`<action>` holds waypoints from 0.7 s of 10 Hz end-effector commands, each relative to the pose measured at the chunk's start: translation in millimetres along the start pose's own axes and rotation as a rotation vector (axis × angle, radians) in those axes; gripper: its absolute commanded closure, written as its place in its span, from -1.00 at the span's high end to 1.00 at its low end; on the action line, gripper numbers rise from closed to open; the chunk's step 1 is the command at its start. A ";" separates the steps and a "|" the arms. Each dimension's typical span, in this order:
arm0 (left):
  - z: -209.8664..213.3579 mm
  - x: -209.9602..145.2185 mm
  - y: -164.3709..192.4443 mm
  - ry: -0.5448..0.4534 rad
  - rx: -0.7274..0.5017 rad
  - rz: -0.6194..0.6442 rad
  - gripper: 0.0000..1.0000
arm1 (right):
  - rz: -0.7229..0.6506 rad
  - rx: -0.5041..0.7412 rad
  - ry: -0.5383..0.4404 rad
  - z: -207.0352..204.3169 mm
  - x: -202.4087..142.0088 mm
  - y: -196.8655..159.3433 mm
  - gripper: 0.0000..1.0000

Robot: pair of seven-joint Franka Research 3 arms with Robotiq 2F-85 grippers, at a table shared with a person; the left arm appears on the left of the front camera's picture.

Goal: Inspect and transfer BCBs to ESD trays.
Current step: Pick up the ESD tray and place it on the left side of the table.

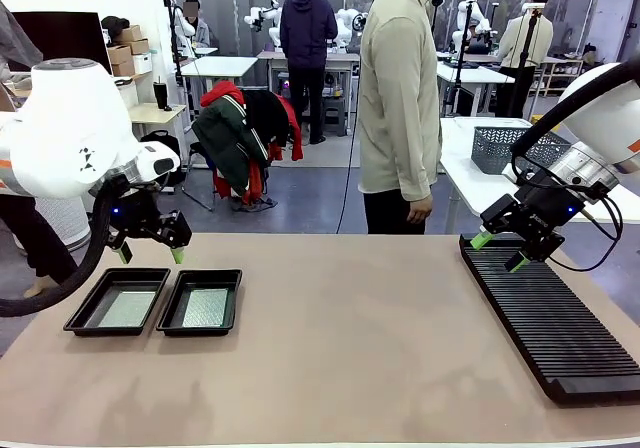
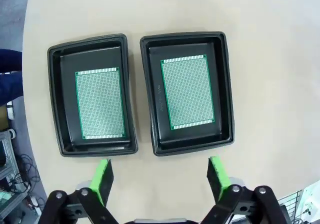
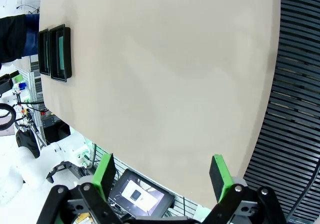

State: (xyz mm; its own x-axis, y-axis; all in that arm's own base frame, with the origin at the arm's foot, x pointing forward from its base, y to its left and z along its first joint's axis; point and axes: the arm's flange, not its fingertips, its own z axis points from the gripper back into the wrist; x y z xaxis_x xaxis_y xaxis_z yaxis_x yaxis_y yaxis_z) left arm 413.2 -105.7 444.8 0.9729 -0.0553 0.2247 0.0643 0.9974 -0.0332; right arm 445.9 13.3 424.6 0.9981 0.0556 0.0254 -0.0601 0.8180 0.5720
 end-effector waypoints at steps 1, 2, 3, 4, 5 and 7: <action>3.9 2.1 -0.8 0.027 0.060 0.007 1.00 | -0.017 -0.002 -0.010 -1.4 0.5 1.0 1.00; 0.0 0.0 0.0 0.000 0.000 0.000 1.00 | -0.017 -0.002 -0.010 -1.4 0.5 1.0 1.00; 0.0 0.0 0.0 0.000 0.000 0.000 1.00 | -0.017 -0.002 -0.010 -1.4 0.5 1.0 1.00; 0.0 0.0 0.0 0.000 0.000 0.000 1.00 | -0.017 -0.002 -0.010 -1.4 0.5 1.0 1.00; 0.0 0.0 0.0 0.000 0.000 0.000 1.00 | -0.017 -0.002 -0.010 -1.4 0.5 1.0 1.00; 0.0 0.0 0.0 0.000 0.000 0.000 1.00 | -0.017 -0.002 -0.010 -1.4 0.5 1.0 1.00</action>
State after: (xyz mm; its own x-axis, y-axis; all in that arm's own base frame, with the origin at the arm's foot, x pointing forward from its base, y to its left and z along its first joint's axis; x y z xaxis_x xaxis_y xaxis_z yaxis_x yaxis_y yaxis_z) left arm 413.4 -106.4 447.4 0.9744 -0.0628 0.2161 0.0695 0.9973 -0.0236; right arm 445.9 13.3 424.6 0.9981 0.0556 0.0254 -0.0601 0.8180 0.5720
